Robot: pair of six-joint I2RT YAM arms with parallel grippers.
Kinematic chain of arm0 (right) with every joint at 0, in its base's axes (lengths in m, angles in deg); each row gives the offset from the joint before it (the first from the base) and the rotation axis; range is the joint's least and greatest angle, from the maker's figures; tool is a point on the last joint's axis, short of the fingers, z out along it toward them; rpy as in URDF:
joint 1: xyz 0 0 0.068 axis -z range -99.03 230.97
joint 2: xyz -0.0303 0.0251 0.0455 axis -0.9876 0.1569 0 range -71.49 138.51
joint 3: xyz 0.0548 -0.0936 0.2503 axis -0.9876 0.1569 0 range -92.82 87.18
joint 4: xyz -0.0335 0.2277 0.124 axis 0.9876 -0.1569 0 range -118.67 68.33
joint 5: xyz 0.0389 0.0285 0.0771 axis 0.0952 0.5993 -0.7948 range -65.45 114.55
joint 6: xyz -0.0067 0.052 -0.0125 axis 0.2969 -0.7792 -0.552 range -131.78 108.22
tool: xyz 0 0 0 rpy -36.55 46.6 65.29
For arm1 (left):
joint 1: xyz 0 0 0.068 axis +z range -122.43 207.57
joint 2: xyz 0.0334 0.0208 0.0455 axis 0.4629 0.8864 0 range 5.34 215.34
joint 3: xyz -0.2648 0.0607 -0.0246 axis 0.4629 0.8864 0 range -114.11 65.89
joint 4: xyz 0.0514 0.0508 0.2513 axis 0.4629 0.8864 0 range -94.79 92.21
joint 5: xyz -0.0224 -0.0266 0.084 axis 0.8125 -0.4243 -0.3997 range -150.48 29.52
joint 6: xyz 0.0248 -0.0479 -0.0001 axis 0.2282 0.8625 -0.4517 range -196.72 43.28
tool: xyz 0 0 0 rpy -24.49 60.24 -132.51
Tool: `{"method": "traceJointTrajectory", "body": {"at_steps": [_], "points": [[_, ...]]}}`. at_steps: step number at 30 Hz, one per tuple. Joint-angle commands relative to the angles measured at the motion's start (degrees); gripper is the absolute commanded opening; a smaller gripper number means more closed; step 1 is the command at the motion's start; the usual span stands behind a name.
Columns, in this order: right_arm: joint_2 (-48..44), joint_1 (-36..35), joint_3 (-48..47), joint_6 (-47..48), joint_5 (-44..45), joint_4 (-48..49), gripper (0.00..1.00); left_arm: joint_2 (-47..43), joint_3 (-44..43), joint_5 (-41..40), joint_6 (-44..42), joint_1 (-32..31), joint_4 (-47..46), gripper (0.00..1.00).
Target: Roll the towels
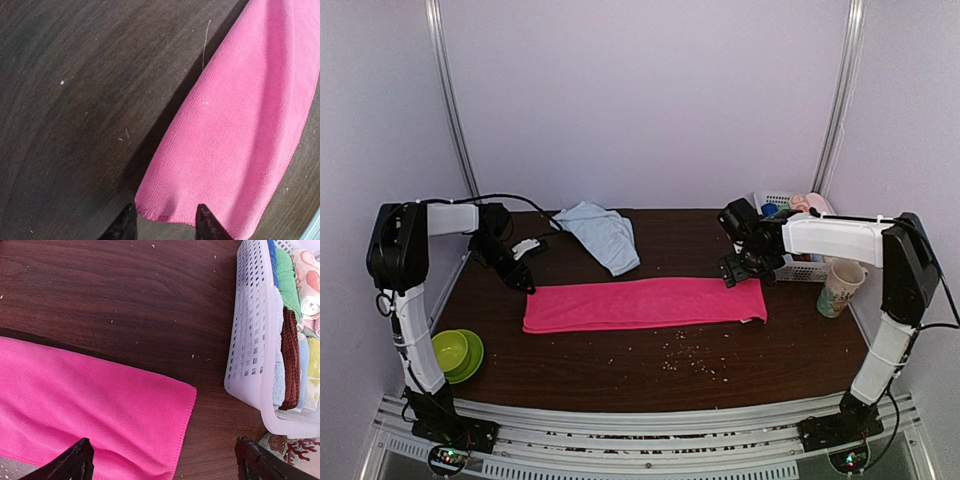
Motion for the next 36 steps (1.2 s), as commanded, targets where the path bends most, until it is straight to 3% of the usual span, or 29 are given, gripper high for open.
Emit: {"method": "traceJointTrajectory", "body": {"at_steps": [1, 3, 7, 20, 26, 36], "points": [[-2.9, -0.7, -0.2, -0.1, 2.8, -1.3, 0.99, 1.0, -2.5, 0.8, -0.6, 0.3, 1.8, 0.37], [-3.1, -0.9, -0.1, 0.0, 3.0, -1.5, 1.00, 1.4, -3.1, 0.9, -0.8, 0.3, 2.7, 0.31], [-3.6, -1.0, -0.1, 0.0, 3.5, -1.8, 0.99, 2.4, -4.3, 0.5, -1.6, 0.3, 5.1, 0.30], [-4.0, -2.2, 0.0, 0.1, 4.0, -1.6, 0.99, 3.2, -4.5, -2.9, 5.7, 0.3, 5.8, 0.43], [-4.1, -2.5, -0.4, 0.3, 4.2, -1.8, 0.99, 2.2, -3.1, -5.5, 10.4, 0.0, 3.0, 0.33], [-3.8, -2.7, -0.6, 0.5, 4.4, -2.0, 1.00, 2.6, -3.8, -7.1, 10.6, -0.9, 3.2, 0.34]]}}
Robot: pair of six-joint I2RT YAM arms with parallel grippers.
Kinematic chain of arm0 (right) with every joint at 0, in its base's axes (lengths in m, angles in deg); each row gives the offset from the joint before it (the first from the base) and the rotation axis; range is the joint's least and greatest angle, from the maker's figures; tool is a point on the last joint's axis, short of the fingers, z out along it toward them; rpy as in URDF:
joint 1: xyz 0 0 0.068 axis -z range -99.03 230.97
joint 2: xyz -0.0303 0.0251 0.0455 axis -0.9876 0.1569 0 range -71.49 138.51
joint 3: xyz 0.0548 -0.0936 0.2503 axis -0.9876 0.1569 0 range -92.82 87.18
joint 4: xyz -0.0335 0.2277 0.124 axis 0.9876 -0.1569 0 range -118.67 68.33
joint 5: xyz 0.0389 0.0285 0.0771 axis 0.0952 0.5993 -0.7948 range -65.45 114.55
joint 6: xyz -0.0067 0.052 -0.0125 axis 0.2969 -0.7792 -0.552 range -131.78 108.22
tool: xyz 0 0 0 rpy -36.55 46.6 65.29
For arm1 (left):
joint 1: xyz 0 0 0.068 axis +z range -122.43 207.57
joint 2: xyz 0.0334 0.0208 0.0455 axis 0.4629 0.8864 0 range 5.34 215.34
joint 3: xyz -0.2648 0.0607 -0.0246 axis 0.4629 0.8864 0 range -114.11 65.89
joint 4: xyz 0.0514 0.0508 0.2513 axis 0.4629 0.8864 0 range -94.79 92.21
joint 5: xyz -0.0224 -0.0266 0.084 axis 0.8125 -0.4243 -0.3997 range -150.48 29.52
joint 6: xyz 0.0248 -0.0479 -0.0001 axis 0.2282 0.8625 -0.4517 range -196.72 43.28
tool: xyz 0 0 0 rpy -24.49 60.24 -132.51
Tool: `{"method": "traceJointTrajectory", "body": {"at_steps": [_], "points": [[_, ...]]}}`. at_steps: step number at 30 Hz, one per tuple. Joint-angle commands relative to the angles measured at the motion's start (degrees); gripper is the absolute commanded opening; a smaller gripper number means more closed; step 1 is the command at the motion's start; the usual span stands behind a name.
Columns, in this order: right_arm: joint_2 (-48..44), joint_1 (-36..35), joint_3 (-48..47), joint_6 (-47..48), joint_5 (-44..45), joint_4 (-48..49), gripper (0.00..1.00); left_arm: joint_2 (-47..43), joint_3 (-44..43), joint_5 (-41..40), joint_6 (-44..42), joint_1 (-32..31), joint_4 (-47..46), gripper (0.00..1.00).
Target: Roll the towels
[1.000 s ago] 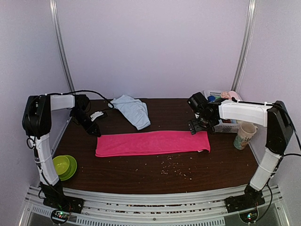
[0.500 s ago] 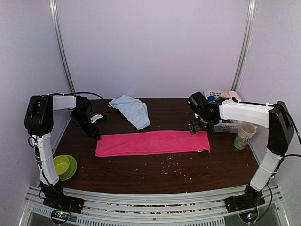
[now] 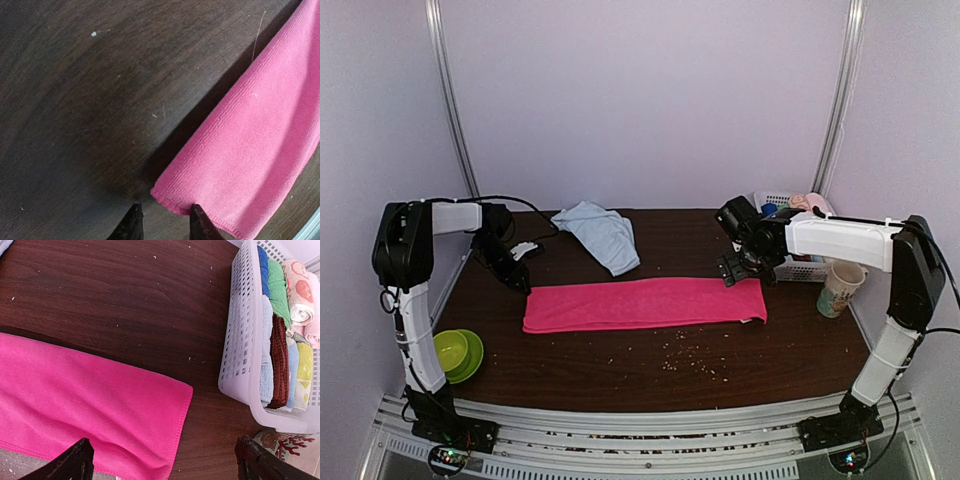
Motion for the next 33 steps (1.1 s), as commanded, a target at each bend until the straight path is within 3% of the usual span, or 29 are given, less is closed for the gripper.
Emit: {"method": "traceJointTrajectory", "body": {"at_steps": [1, 8, 12, 15, 21, 33], "points": [[-1.4, -0.3, -0.6, 0.4, 1.8, -0.7, 1.00, -0.1, -0.7, -1.6, 0.8, -0.9, -0.2, 0.35], [-1.2, -0.4, -0.4, 0.4, 2.1, -0.7, 0.99, 0.1, -1.2, -3.9, 1.4, -2.2, 0.2, 0.29], [-1.1, -0.3, -0.4, 0.4, 2.6, -0.8, 1.00, 0.2, -1.2, -3.9, 1.3, -2.2, 0.2, 0.16], [-1.1, -0.3, -0.6, 0.4, 2.6, -0.9, 1.00, 0.2, -1.4, -3.8, 1.1, -2.2, 0.2, 0.00], [-0.7, -0.3, -0.7, 0.6, 2.6, -0.9, 1.00, -0.5, -0.6, -3.8, 1.2, -2.2, -0.6, 0.00], [3.2, -1.9, -4.1, 3.1, 1.8, -2.8, 0.99, -0.2, -4.0, -12.7, -0.4, 0.2, -0.1, 0.00]]}}
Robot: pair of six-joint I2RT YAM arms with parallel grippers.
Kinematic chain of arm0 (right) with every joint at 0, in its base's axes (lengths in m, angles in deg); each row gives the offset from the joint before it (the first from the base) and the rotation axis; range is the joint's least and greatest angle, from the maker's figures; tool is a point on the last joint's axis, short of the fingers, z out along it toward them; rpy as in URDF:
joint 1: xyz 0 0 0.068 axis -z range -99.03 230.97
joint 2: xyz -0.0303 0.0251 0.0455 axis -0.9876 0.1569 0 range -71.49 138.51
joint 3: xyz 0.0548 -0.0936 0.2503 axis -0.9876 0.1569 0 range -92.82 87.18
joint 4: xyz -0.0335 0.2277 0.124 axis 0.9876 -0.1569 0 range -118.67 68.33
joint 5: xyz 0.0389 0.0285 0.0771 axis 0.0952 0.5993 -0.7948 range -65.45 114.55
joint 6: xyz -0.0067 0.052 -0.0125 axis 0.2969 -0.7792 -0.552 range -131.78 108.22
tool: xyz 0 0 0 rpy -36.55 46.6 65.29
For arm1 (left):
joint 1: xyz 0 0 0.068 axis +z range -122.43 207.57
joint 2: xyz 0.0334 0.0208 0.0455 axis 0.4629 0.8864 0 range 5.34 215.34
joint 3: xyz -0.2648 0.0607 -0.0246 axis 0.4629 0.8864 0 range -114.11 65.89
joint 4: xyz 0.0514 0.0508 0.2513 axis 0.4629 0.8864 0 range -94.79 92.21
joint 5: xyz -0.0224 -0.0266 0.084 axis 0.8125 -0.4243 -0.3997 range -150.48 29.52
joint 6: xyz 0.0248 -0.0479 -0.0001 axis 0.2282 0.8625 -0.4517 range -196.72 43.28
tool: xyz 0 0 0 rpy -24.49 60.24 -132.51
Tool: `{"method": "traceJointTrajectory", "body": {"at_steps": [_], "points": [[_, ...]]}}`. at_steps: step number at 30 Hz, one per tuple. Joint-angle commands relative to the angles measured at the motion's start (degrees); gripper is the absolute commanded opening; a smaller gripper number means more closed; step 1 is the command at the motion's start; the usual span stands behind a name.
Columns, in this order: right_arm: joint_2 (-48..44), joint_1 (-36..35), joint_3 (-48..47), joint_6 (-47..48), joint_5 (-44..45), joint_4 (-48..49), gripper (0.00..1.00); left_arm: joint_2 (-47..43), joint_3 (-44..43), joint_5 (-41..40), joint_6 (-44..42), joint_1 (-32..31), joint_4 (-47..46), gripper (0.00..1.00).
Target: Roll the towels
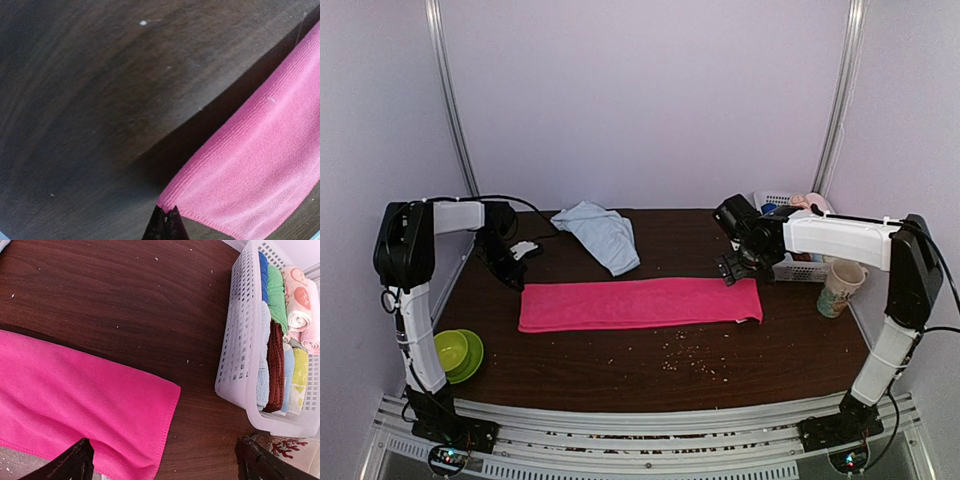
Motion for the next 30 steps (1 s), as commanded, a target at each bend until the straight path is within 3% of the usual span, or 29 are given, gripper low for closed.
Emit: {"method": "traceJointTrajectory", "body": {"at_steps": [1, 12, 21, 24, 30], "points": [[3.3, -2.1, -3.0, 2.1, 1.0, -1.5, 1.00, 0.2, -3.6, -5.4, -1.8, 1.5, 0.2, 0.00], [8.7, -6.0, -6.7, 5.9, 1.0, -3.3, 1.00, 6.1, -10.9, -12.1, -4.3, 3.9, 1.3, 0.00], [7.0, -6.2, -5.3, 6.6, 2.3, -5.0, 0.99, -0.9, -11.9, -11.3, -4.7, 4.7, 1.3, 0.67], [7.0, -4.1, -5.4, 3.5, 0.5, -5.4, 0.96, -4.9, -10.6, -10.3, -5.0, 4.7, 1.0, 0.75], [7.0, 1.6, -3.0, -0.3, -5.0, -0.9, 0.89, -13.3, -1.3, -7.8, -8.0, 3.5, -3.1, 0.77]]}}
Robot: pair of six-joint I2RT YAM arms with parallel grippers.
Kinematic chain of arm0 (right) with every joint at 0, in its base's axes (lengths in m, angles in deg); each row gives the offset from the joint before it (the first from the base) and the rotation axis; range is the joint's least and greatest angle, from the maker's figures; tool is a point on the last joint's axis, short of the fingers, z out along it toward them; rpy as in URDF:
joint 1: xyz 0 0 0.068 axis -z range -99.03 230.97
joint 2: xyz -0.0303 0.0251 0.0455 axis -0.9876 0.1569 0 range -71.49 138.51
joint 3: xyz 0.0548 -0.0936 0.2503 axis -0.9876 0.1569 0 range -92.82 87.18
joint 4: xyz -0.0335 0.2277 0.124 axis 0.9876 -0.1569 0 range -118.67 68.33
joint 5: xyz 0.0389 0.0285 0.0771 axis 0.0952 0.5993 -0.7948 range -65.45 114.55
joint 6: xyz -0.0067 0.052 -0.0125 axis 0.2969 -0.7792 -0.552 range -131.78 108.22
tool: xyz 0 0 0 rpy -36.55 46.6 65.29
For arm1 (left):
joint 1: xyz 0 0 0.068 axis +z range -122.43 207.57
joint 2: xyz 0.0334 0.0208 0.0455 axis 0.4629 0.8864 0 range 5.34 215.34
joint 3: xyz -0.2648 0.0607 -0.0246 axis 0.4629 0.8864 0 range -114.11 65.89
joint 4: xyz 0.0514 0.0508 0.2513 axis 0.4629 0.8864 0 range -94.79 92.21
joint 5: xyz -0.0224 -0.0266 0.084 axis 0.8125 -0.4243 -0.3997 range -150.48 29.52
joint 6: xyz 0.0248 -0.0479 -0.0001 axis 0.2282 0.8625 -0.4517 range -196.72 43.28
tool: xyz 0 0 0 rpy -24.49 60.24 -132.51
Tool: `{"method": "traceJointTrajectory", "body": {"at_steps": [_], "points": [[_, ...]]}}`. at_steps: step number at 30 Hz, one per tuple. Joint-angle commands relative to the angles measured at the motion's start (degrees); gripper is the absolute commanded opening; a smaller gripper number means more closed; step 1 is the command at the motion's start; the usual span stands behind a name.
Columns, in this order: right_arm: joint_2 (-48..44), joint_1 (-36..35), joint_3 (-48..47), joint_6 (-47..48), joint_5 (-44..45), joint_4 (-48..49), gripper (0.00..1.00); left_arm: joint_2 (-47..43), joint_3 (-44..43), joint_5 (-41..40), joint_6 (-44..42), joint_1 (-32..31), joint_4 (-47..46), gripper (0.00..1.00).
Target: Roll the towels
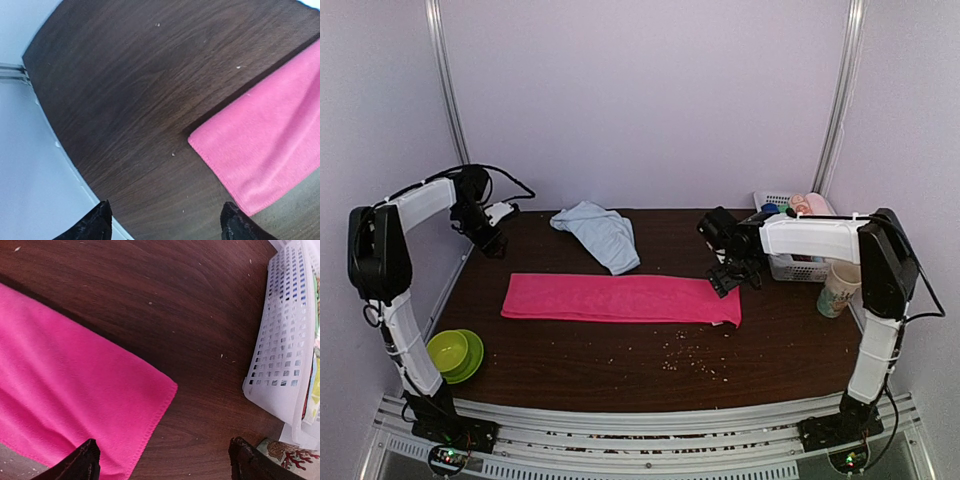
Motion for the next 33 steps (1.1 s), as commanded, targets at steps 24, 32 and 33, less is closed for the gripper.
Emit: {"method": "traceJointTrajectory", "body": {"at_steps": [24, 32, 33], "points": [[11.8, 9.4, -10.2, -2.8, -9.8, -1.9, 0.76, 16.8, -12.5, 12.0, -9.5, 1.7, 8.6, 0.75], [13.8, 9.6, -11.7, -1.8, -11.4, -2.2, 0.73, 19.7, -13.7, 12.9, -10.6, 2.4, 11.5, 0.60], [14.0, 9.6, -11.9, -1.7, -11.5, -2.4, 0.73, 20.0, -14.0, 13.0, -10.6, 2.4, 11.7, 0.58]]}}
